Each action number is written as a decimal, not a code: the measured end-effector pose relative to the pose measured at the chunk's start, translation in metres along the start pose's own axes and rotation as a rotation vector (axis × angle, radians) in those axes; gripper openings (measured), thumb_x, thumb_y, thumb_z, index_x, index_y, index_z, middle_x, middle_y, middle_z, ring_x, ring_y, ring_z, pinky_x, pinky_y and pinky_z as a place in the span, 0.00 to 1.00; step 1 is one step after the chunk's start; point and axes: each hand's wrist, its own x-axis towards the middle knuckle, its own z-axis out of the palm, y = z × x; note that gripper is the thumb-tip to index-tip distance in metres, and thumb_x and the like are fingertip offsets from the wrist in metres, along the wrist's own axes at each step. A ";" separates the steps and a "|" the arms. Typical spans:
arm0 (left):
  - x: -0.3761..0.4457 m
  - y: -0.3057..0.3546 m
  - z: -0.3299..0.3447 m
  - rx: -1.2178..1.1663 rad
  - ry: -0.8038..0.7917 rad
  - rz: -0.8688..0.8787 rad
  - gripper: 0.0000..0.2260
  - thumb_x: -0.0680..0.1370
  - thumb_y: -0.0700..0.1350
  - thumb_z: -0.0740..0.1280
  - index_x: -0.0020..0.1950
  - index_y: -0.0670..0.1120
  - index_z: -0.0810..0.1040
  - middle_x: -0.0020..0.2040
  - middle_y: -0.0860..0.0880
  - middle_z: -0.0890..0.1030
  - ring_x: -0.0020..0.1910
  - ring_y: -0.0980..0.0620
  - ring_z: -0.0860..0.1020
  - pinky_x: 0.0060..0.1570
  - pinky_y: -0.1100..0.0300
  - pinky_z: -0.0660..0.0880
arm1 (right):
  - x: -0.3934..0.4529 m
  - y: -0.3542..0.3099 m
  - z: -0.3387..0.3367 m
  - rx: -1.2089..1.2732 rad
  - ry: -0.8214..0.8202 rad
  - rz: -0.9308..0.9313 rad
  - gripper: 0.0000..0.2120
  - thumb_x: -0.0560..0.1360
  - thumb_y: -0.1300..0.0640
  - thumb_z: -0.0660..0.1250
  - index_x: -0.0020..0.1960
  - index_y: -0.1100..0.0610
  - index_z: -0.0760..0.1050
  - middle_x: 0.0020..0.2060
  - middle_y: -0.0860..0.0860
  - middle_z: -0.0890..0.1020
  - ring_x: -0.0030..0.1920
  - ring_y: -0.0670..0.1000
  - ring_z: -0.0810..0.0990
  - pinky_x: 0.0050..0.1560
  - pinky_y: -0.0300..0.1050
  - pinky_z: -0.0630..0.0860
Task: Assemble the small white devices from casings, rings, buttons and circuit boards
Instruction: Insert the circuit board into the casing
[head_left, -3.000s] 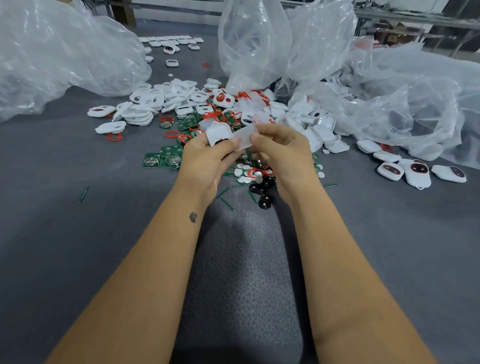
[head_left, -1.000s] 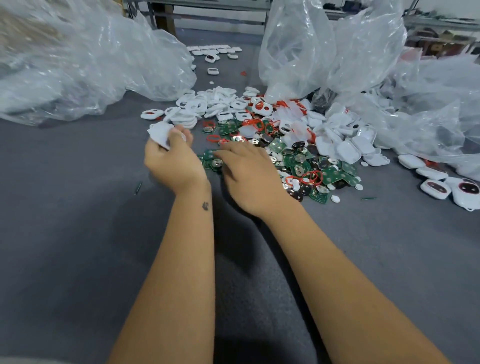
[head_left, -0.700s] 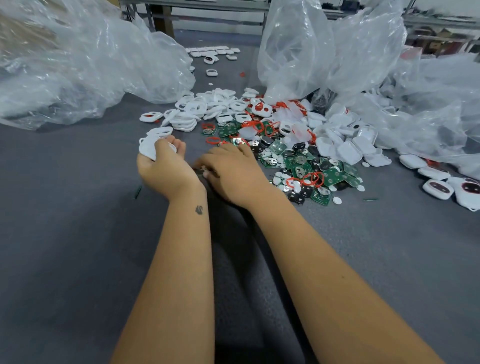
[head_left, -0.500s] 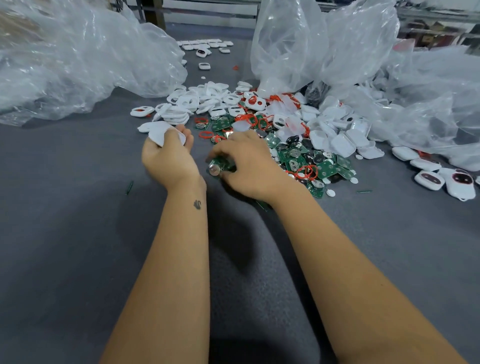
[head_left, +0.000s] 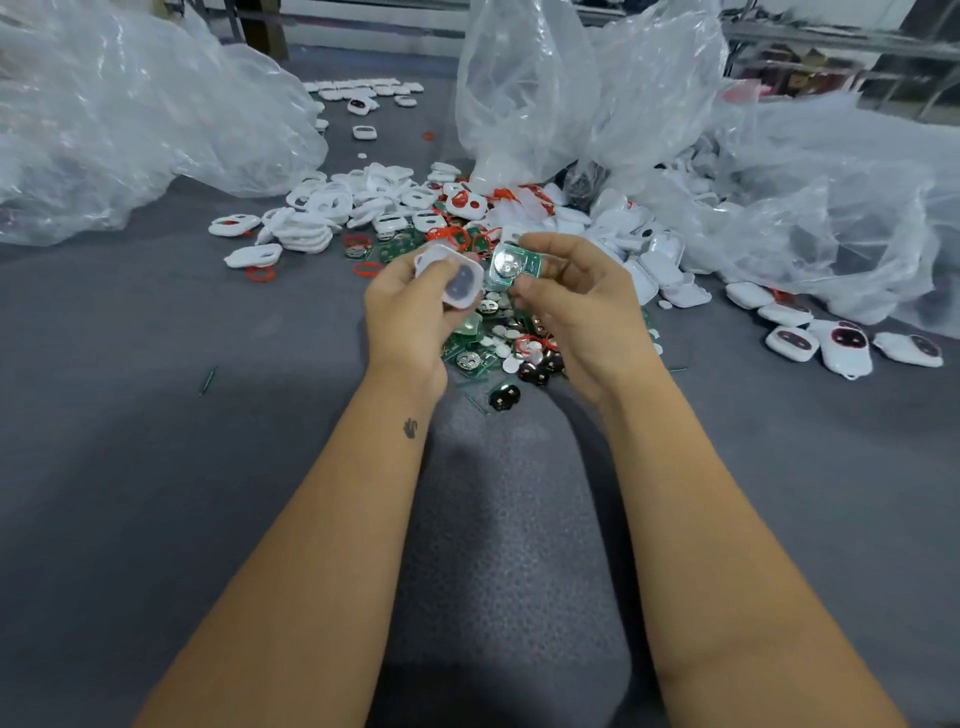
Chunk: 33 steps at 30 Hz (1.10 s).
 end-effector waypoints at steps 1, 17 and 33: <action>-0.001 -0.002 0.002 0.024 -0.029 -0.001 0.04 0.79 0.35 0.65 0.48 0.42 0.78 0.48 0.41 0.82 0.46 0.47 0.81 0.42 0.59 0.81 | 0.000 0.000 0.001 0.001 0.000 -0.010 0.15 0.71 0.73 0.68 0.53 0.58 0.79 0.40 0.53 0.79 0.41 0.53 0.75 0.46 0.43 0.77; -0.001 -0.004 0.002 -0.210 -0.278 -0.219 0.11 0.83 0.44 0.58 0.51 0.39 0.76 0.41 0.43 0.85 0.41 0.47 0.84 0.43 0.56 0.82 | 0.003 0.005 -0.006 -0.804 0.151 -0.378 0.14 0.68 0.60 0.73 0.54 0.55 0.81 0.44 0.41 0.72 0.41 0.38 0.74 0.43 0.25 0.67; 0.000 -0.008 0.009 -0.196 -0.312 -0.238 0.10 0.81 0.39 0.59 0.55 0.35 0.77 0.52 0.37 0.80 0.54 0.41 0.79 0.53 0.51 0.80 | 0.000 0.005 -0.005 -0.929 0.061 -0.401 0.12 0.69 0.59 0.74 0.52 0.54 0.81 0.46 0.45 0.77 0.38 0.40 0.72 0.42 0.34 0.71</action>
